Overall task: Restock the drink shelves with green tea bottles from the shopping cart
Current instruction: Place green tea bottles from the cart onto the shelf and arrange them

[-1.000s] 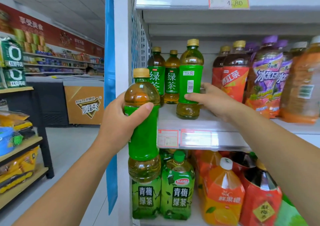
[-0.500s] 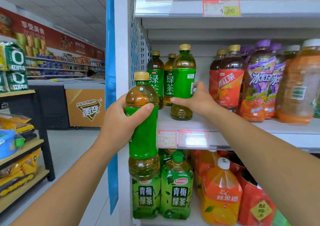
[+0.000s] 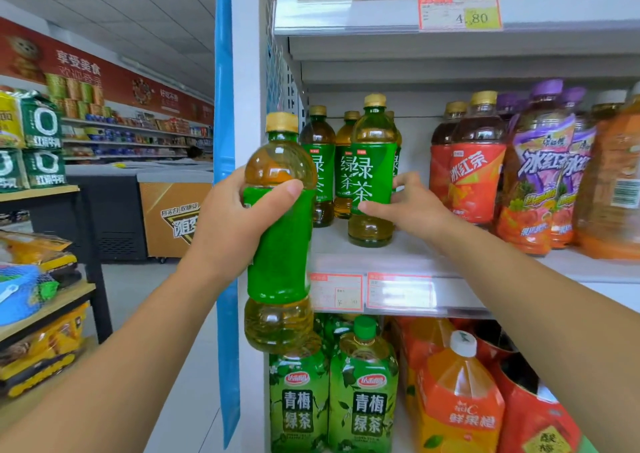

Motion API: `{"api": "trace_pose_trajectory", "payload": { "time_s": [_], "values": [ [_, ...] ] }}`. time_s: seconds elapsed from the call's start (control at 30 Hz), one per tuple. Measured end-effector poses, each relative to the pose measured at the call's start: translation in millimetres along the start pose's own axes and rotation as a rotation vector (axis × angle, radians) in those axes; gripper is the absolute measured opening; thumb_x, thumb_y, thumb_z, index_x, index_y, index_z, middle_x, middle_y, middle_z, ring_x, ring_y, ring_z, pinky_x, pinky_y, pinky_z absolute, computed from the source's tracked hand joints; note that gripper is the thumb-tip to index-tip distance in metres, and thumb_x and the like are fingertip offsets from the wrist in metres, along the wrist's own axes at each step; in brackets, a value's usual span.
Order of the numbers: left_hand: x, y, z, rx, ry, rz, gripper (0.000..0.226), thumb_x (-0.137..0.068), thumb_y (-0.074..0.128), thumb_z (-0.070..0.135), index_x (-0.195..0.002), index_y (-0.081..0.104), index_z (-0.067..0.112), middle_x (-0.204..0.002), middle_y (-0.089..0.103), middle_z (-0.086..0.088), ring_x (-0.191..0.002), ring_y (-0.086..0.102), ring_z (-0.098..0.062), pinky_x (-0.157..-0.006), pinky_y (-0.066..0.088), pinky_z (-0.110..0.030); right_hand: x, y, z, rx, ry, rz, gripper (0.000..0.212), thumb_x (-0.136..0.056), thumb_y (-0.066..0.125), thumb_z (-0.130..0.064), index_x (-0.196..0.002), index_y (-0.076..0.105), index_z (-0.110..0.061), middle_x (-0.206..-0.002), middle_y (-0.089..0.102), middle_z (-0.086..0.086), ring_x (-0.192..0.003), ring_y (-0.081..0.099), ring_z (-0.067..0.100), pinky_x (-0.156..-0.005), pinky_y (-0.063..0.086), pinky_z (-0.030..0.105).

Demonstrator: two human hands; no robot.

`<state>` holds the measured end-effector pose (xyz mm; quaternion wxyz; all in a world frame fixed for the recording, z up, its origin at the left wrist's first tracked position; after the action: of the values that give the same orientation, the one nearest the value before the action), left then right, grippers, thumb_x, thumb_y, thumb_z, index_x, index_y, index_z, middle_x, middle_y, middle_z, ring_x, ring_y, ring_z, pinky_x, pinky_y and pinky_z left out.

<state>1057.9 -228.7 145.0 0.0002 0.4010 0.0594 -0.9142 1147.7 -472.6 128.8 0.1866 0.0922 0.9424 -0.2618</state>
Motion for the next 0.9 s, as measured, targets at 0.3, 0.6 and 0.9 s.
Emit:
{"api": "trace_pose_trajectory", "payload": {
  "time_s": [0.3, 0.6, 0.9],
  "values": [
    [-2.9, -1.2, -4.1, 0.036, -0.02, 0.001, 0.032, -0.064, 0.064, 0.059, -0.083, 0.069, 0.034, -0.083, 0.074, 0.003, -0.081, 0.072, -0.015, -0.067, 0.059, -0.028, -49.0, 19.0, 0.0, 0.152, 0.042, -0.051, 0.052, -0.075, 0.08, -0.032, -0.119, 0.057, -0.014, -0.115, 0.066, 0.004, -0.106, 0.062, 0.025, -0.094, 0.052, 0.044],
    [-3.4, -0.7, -1.2, 0.005, -0.002, -0.018, 0.037, -0.065, 0.062, 0.059, -0.085, 0.067, 0.029, -0.078, 0.072, 0.006, -0.075, 0.071, -0.01, -0.061, 0.054, -0.019, -57.8, 26.5, -2.4, 0.287, -0.005, 0.049, 0.056, -0.088, 0.068, -0.027, -0.13, 0.035, -0.007, -0.124, 0.055, 0.009, -0.115, 0.053, 0.027, -0.097, 0.044, 0.038],
    [-5.7, 0.2, -3.2, 0.016, 0.019, -0.044, 0.034, -0.065, 0.062, 0.058, -0.082, 0.067, 0.029, -0.077, 0.072, 0.006, -0.074, 0.071, -0.01, -0.061, 0.054, -0.019, -66.5, 30.9, 6.5, 0.266, 0.046, -0.025, 0.062, -0.093, 0.06, -0.03, -0.142, 0.026, -0.013, -0.133, 0.051, 0.011, -0.119, 0.051, 0.031, -0.101, 0.044, 0.043]
  ]
}}
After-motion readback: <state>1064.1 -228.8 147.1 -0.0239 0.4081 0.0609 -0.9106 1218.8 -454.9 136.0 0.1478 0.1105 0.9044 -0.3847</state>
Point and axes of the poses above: each hand's wrist, its own x-axis away from the middle knuckle, its own y-axis out of the palm, z = x × y, the point moved 8 cm from there along -x, towards the middle knuckle
